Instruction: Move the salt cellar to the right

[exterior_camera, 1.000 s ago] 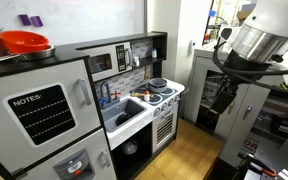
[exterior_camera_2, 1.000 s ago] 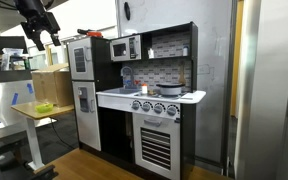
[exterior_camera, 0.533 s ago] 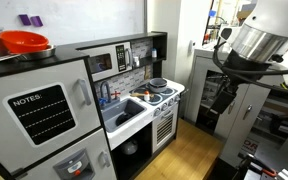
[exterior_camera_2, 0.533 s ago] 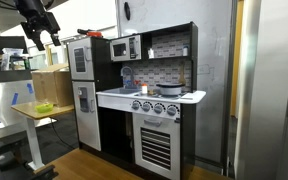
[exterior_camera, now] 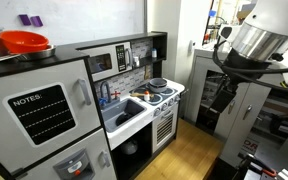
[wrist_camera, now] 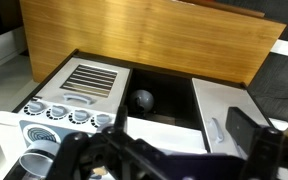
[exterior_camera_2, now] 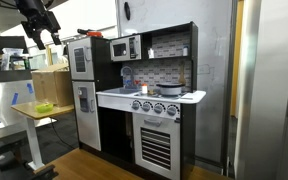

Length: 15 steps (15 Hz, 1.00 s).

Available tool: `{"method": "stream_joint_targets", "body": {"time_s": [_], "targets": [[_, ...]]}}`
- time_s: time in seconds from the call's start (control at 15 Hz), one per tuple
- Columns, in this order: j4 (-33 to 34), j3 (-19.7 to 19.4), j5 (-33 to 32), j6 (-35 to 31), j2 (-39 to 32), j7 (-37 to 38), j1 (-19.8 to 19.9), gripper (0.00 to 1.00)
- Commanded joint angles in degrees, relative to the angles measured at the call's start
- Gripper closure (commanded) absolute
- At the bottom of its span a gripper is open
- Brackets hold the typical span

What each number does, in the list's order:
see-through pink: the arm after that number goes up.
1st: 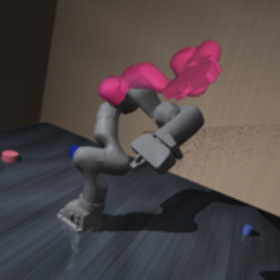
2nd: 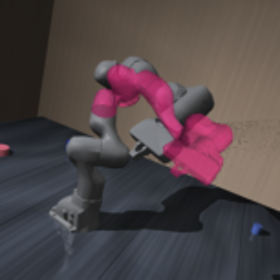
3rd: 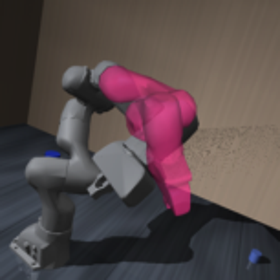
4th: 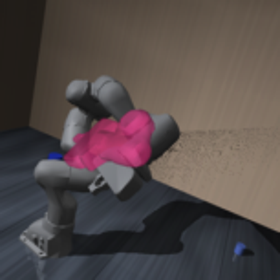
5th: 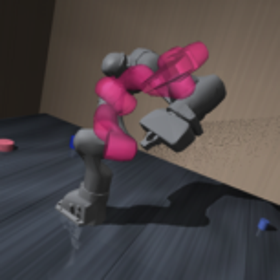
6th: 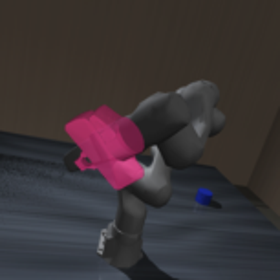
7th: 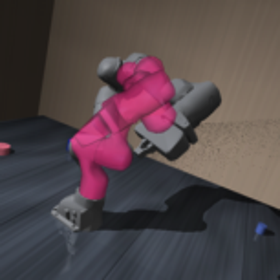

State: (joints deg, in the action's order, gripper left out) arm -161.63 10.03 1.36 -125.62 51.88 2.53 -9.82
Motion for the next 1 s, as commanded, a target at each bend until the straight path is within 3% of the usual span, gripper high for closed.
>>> {"method": "stream_joint_targets", "body": {"time_s": [0.0, 0.27, 0.53, 0.93], "targets": [[0.6, -2.7, -1.5, -3.1, -2.9, -3.0, 1.0, 0.00], [1.8, -8.3, -4.9, -10.1, -10.4, -8.1, 4.8, 0.00], [5.9, -13.7, -4.8, -19.0, -20.9, -14.3, 5.8, 0.00], [16.2, -14.7, -5.7, -24.6, -35.4, -17.6, 6.7, 0.00]]}}
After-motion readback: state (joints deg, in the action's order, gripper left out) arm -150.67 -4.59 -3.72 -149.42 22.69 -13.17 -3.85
